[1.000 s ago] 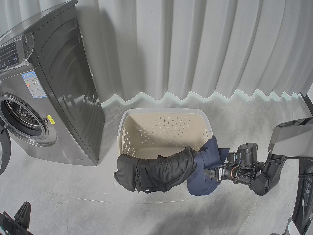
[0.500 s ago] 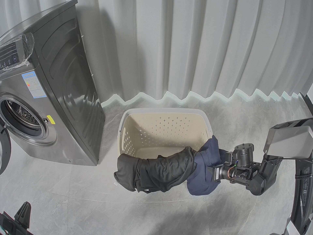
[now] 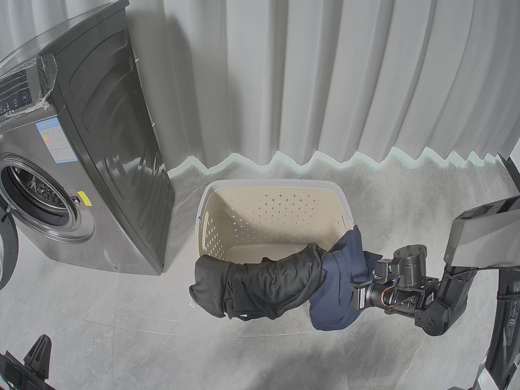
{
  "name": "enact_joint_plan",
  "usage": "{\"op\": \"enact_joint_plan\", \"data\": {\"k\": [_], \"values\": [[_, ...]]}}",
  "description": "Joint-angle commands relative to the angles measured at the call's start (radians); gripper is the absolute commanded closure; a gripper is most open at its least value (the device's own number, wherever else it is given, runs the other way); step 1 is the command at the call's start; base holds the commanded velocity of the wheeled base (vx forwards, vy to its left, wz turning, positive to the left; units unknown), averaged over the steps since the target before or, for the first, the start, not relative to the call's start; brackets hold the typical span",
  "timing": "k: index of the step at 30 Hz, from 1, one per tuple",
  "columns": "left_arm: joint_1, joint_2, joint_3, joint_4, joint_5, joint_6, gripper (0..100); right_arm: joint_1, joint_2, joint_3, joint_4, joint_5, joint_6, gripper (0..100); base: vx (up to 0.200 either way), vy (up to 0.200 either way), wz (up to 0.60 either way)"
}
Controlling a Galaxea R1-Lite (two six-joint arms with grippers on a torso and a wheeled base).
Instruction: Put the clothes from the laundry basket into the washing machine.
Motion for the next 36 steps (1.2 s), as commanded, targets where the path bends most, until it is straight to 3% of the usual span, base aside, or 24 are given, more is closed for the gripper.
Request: {"op": "enact_joint_plan", "data": {"k": [1,7,11,12,22,36], "values": [[0.000,-0.018,0.016,0.000,0.000,0.002,100,0.027,-0.112,0.079,-0.032,0.000,-0.001,100,0.000,0.000,0.00],[0.000,-0.018,0.016,0.000,0.000,0.004,100,0.058,-0.169,0.134,-0.052,-0.003,0.002,100,0.000,0.000,0.00],[0.000,-0.018,0.016,0.000,0.000,0.004,100,0.058,-0.155,0.132,-0.070,-0.043,0.007,100,0.000,0.000,0.00],[0.000,-0.018,0.016,0.000,0.000,0.004,100,0.055,-0.143,0.123,-0.079,-0.044,0.007,0,0.000,0.000,0.00],[0.000,-0.018,0.016,0.000,0.000,0.002,100,0.039,-0.032,-0.010,-0.119,-0.059,-0.044,0,0.000,0.000,0.00],[0.000,-0.018,0.016,0.000,0.000,0.001,100,0.012,0.072,-0.107,-0.128,-0.059,-0.083,0,0.000,0.000,0.00]]}}
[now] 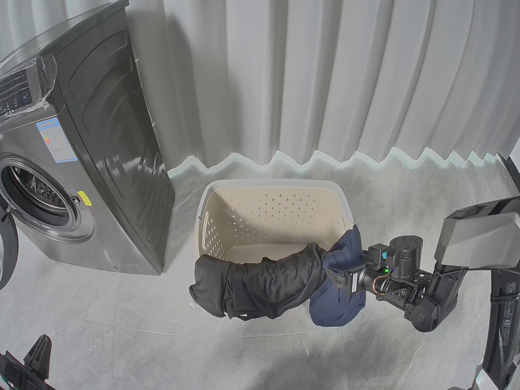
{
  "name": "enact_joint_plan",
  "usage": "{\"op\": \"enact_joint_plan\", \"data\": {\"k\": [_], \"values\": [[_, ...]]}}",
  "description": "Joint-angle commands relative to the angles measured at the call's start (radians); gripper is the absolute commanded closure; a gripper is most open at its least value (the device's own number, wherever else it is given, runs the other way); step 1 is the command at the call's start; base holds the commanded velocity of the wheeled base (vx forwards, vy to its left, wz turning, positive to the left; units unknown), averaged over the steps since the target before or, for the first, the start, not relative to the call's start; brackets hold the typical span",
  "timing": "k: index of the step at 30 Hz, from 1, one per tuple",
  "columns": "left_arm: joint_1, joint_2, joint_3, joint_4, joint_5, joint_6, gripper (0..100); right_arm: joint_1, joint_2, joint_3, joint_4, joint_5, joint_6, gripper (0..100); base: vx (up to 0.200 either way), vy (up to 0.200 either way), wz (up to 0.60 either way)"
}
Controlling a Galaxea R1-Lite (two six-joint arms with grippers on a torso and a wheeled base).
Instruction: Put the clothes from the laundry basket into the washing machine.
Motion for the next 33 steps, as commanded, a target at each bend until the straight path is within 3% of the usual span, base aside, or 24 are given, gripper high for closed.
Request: {"op": "enact_joint_plan", "data": {"k": [1,20,21,33], "values": [[0.000,-0.018,0.016,0.000,0.000,0.000,100,-0.002,0.028,-0.018,0.000,0.000,-0.004,0,0.000,0.000,0.00],[0.000,-0.018,0.016,0.000,0.000,-0.002,100,-0.016,0.066,-0.068,-0.002,0.000,-0.021,0,0.000,0.000,0.00],[0.000,-0.018,0.016,0.000,0.000,-0.002,100,-0.014,0.066,-0.069,-0.002,0.000,-0.021,100,0.000,0.000,0.00],[0.000,-0.018,0.016,0.000,0.000,0.001,100,-0.001,0.066,-0.065,-0.011,0.000,-0.018,100,0.000,0.000,0.00]]}}
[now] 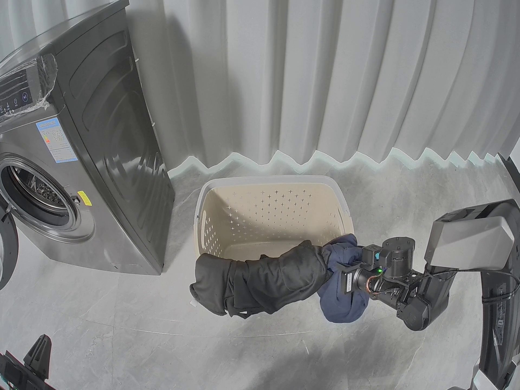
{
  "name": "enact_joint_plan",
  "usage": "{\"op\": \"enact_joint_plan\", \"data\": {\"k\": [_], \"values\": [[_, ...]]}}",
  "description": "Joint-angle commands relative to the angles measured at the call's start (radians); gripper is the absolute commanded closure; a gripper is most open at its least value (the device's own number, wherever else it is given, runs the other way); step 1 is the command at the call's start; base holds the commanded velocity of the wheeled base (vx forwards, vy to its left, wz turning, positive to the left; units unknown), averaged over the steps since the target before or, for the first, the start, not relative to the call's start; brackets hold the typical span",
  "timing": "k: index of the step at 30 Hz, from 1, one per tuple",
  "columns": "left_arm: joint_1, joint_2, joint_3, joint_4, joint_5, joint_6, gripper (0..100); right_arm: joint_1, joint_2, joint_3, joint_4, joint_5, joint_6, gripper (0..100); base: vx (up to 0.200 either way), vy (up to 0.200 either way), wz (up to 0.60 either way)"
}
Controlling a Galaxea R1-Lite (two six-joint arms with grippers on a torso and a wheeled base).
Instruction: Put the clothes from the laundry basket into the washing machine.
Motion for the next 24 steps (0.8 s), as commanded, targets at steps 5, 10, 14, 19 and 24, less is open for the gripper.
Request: {"op": "enact_joint_plan", "data": {"k": [5,10,14,19,24], "values": [[0.000,-0.018,0.016,0.000,0.000,0.001,100,0.006,-0.028,0.033,-0.047,0.000,0.003,100,0.000,0.000,0.00],[0.000,-0.018,0.016,0.000,0.000,0.001,100,0.012,-0.103,0.090,-0.061,0.000,0.009,100,0.000,0.000,0.00],[0.000,-0.018,0.016,0.000,0.000,0.003,100,0.032,-0.166,0.137,-0.081,-0.004,0.011,100,0.000,0.000,0.00],[0.000,-0.018,0.016,0.000,0.000,0.003,100,0.047,-0.161,0.128,-0.107,-0.057,0.012,100,0.000,0.000,0.00],[0.000,-0.018,0.016,0.000,0.000,0.001,100,0.072,-0.158,0.110,-0.121,-0.063,0.026,100,0.000,0.000,0.00]]}}
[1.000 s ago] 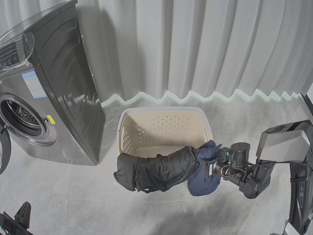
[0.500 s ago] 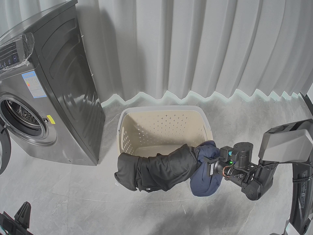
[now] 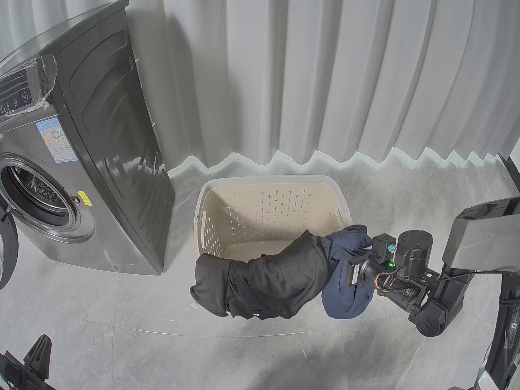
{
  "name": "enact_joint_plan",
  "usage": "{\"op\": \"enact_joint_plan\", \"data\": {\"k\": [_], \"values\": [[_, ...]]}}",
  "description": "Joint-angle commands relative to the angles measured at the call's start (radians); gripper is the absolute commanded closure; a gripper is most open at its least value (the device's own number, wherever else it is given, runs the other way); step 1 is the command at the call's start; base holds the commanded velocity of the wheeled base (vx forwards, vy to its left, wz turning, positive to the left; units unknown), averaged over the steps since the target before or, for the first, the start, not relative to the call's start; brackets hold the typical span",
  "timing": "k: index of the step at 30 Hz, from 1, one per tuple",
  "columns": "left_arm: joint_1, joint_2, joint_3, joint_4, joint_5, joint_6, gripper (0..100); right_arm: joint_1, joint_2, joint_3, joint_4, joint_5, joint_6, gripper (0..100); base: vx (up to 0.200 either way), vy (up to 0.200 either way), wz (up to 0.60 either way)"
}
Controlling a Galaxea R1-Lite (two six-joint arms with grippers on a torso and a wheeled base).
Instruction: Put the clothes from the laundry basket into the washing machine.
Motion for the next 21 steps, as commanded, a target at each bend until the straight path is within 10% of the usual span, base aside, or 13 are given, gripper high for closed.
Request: {"op": "enact_joint_plan", "data": {"k": [1,21], "values": [[0.000,-0.018,0.016,0.000,0.000,0.000,100,0.017,-0.009,-0.011,-0.005,-0.002,0.007,100,0.000,0.000,0.00],[0.000,-0.018,0.016,0.000,0.000,0.000,100,0.045,-0.052,-0.054,-0.054,-0.051,0.021,100,0.000,0.000,0.00]]}}
